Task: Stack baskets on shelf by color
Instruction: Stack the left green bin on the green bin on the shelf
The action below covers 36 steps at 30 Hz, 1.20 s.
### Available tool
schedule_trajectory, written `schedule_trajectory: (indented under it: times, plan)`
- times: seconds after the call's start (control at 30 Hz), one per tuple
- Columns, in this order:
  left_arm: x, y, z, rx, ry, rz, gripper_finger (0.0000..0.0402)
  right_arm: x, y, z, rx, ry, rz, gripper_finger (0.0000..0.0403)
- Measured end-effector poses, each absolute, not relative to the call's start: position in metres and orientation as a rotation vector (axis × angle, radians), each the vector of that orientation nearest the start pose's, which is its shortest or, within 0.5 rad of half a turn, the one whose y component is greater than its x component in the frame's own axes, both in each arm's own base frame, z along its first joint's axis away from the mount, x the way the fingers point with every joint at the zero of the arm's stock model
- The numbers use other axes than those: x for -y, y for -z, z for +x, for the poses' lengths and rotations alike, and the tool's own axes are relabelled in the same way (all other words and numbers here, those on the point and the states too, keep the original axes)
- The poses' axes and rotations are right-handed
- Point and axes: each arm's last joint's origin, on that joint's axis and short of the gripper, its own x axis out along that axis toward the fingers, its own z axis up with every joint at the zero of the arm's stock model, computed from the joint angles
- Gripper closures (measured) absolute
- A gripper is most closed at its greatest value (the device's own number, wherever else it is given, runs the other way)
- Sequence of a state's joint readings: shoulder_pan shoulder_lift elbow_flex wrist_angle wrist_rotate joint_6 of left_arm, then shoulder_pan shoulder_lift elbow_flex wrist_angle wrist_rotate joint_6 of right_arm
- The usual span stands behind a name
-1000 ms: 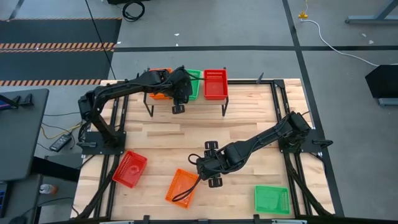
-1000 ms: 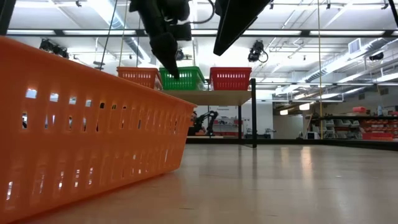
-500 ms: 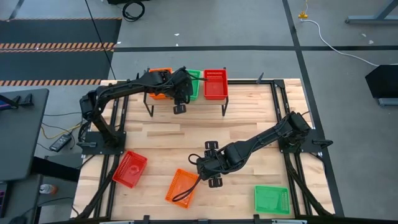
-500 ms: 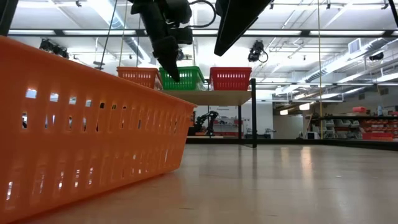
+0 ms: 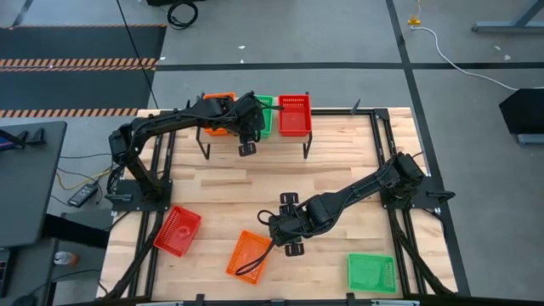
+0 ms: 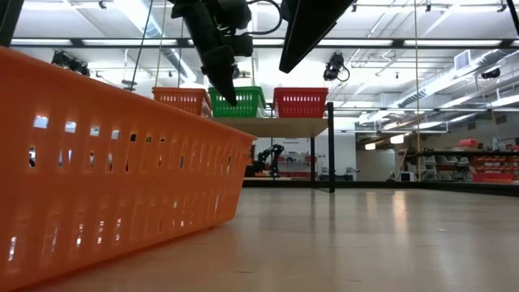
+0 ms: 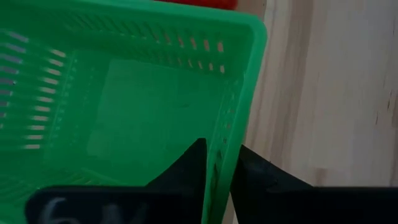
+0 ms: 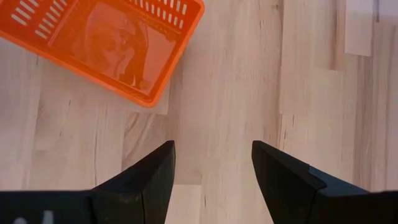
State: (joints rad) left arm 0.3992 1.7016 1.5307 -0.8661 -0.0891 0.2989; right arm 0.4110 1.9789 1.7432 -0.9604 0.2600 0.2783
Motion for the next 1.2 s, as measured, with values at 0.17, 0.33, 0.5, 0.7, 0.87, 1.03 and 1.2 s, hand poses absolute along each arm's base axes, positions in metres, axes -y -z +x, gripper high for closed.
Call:
schedule_trajectory:
  times: [0.17,0.33,0.5,0.7,0.87,1.03,1.2]
  plan:
    - [-0.141,-0.300,0.326,-1.088,-0.284,0.106,0.0334,-0.158,-0.258,0.381,-1.131,0.026,-0.146,0.0184]
    - [-0.141,-0.315,0.329,-1.041,-0.288,0.126,0.0326,-0.158,-0.258,0.381,-1.131,0.026,-0.145,0.0184]
    - [-0.136,-0.339,0.332,-0.987,-0.281,0.159,0.0311,-0.158,-0.258,0.381,-1.131,0.031,-0.138,0.0184]
    - [-0.131,-0.355,0.328,-1.000,-0.269,0.162,0.0299,-0.158,-0.258,0.380,-1.135,0.035,-0.134,0.0184]
    - [-0.130,-0.358,0.323,-1.059,-0.288,0.170,0.0300,-0.160,-0.258,0.379,-1.136,0.030,-0.135,0.0184]
    - [-0.129,-0.360,0.319,-1.093,-0.287,0.178,0.0305,-0.160,-0.257,0.379,-1.136,0.032,-0.136,0.0184]
    - [-0.129,-0.365,0.315,-1.080,-0.300,0.173,0.0313,-0.160,-0.257,0.379,-1.137,0.032,-0.136,0.0184]
